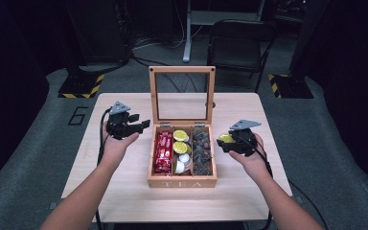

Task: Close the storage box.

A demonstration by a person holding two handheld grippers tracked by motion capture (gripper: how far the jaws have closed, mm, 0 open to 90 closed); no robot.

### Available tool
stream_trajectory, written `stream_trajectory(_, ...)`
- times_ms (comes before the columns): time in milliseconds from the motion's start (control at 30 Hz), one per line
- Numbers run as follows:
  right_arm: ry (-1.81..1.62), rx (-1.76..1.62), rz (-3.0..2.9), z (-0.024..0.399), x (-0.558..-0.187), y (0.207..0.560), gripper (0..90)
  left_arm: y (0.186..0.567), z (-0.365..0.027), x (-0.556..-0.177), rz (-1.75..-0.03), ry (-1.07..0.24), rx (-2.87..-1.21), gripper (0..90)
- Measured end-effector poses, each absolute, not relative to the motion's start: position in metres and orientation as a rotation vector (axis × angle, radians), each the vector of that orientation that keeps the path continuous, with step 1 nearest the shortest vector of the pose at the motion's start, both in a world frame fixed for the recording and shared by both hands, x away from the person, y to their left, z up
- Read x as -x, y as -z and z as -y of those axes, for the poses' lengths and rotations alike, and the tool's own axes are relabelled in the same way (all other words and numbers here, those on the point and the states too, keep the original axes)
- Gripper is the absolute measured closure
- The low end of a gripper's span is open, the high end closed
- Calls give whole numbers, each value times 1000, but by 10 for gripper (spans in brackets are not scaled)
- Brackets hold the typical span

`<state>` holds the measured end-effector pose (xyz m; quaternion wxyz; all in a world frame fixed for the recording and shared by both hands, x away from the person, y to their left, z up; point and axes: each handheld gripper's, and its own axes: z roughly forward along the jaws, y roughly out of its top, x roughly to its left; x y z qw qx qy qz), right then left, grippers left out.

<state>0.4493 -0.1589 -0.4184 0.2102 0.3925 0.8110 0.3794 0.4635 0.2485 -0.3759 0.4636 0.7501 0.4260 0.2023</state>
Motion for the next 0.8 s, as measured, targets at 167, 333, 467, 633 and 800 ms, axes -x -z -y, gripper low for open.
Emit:
stream_trajectory(167, -1035, -1130, -2231, 170, -451, 422, 367, 377, -248, -464, -1050, -494, -1845, 438)
stream_trajectory(333, -996, -1177, -2208, 184, -454, 428, 367, 376, -248, -464, -1049, -495, -1844, 438)
stream_trajectory(467, -967, -1233, -2179, 195, -457, 433, 367, 376, -249, -464, -1049, -498, -1843, 438)
stream_trajectory(633, -936, -1303, -2146, 210, -459, 439, 367, 377, -250, -464, -1054, -494, -1846, 438)
stream_trajectory(800, -919, -1353, -2110, 222, -462, 444, 367, 378, -250, -463, -1053, -495, -1843, 438)
